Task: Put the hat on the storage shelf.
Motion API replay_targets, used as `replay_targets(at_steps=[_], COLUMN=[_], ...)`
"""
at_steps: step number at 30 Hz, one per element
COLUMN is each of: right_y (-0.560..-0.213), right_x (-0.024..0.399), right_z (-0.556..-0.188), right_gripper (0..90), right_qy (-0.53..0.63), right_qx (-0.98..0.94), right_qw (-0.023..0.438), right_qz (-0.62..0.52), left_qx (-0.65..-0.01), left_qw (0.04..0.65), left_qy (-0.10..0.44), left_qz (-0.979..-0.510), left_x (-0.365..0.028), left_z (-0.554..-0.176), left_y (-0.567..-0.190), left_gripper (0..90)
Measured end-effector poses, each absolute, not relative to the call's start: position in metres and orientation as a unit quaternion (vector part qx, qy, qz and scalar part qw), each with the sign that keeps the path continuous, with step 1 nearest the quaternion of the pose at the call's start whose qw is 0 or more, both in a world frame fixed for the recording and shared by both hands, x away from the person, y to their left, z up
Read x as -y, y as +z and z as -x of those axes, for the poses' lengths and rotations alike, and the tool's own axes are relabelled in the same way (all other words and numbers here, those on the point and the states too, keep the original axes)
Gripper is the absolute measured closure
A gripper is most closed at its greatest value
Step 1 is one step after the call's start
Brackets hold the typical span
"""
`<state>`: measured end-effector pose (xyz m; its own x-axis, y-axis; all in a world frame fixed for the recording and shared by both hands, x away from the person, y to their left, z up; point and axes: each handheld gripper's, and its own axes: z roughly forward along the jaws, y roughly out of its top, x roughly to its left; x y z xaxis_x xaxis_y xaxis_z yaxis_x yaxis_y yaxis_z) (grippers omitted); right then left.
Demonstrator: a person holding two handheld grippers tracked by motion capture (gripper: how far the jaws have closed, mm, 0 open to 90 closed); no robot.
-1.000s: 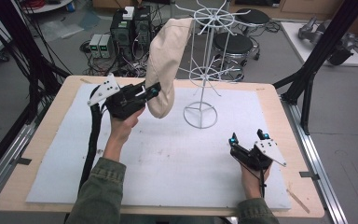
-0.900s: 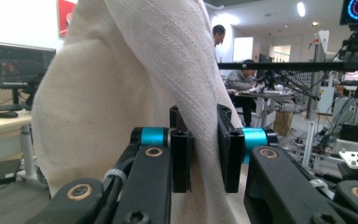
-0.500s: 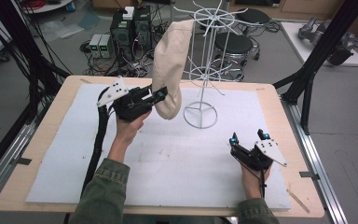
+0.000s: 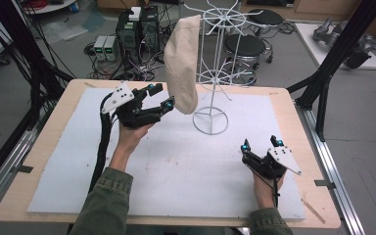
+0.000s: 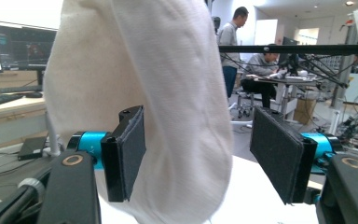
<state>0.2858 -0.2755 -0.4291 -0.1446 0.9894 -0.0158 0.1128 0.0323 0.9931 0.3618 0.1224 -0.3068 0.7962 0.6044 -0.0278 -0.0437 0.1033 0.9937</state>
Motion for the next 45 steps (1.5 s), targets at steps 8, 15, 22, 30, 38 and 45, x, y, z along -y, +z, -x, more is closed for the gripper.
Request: replay_targets(at_steps=[8, 15, 22, 30, 38, 45], right_y=[-0.429, -0.429, -0.429, -0.429, -0.429, -0.429], right_x=[0.275, 0.275, 0.275, 0.274, 0.274, 0.271], right_z=[-0.286, -0.286, -0.286, -0.285, -0.286, -0.285], right_gripper=[8.2, 8.2, 8.2, 8.1, 8.2, 8.1], right_qy=[0.500, 0.499, 0.498, 0.496, 0.494, 0.494], right_qx=[-0.569, -0.570, -0.569, -0.570, -0.570, -0.571], right_qw=[0.437, 0.437, 0.441, 0.440, 0.441, 0.440], right_qz=[-0.485, -0.485, -0.483, -0.485, -0.486, -0.485], left_qx=[-0.247, -0.261, -0.271, -0.279, -0.291, -0.306], left_qw=[0.700, 0.691, 0.683, 0.673, 0.661, 0.663], left_qy=[0.246, 0.267, 0.286, 0.298, 0.306, 0.311], left_qz=[-0.623, -0.619, -0.614, -0.616, -0.620, -0.609], left_x=[-0.137, -0.152, -0.168, -0.182, -0.200, -0.214], left_z=[-0.358, -0.352, -0.344, -0.336, -0.328, -0.322], left_y=[-0.311, -0.312, -0.313, -0.316, -0.323, -0.331], left_gripper=[32.0, 31.3, 30.7, 31.1, 31.5, 31.3])
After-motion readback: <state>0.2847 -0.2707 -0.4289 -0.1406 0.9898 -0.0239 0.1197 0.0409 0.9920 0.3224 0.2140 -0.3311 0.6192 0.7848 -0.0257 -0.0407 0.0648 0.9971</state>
